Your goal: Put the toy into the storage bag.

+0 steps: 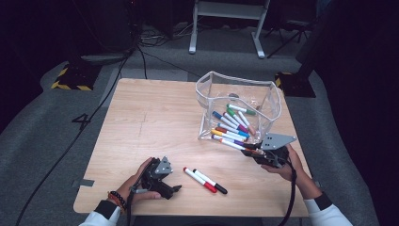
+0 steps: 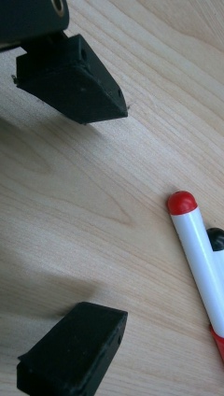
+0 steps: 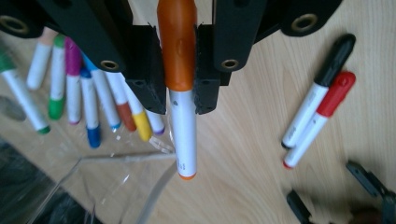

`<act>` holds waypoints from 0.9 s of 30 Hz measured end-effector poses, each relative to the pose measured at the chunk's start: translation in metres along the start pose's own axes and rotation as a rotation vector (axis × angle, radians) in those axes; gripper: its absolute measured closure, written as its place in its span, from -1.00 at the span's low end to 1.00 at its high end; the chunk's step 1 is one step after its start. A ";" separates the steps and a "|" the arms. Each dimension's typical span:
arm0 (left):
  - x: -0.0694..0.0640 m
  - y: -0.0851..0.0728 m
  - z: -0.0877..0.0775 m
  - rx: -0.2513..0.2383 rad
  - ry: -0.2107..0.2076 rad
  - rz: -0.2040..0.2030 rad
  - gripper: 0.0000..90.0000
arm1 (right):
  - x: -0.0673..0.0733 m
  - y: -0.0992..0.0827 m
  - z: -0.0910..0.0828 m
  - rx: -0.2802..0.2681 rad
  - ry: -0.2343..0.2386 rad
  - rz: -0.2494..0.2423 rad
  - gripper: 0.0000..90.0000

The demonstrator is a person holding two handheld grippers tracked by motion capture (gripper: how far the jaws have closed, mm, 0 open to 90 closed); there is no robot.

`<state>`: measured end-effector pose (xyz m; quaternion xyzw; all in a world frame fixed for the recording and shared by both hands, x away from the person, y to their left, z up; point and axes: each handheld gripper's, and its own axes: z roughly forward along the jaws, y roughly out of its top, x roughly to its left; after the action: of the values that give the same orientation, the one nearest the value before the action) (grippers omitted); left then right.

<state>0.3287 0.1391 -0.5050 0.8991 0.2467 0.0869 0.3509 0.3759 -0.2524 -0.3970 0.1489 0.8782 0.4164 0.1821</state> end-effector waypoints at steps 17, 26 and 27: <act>0.000 0.000 0.000 0.000 0.000 0.000 -0.87 | -0.036 0.068 -0.042 -0.093 -0.095 -0.063 0.65; 0.000 0.000 0.000 0.000 -0.002 0.000 -0.87 | -0.068 0.086 -0.047 -0.099 -0.154 -0.036 0.65; 0.000 0.000 0.000 0.000 -0.002 0.000 -0.87 | -0.073 0.087 -0.046 -0.089 -0.164 -0.031 0.65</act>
<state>0.3289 0.1391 -0.5050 0.8993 0.2463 0.0861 0.3509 0.4299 -0.2606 -0.2874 0.1607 0.8431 0.4386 0.2664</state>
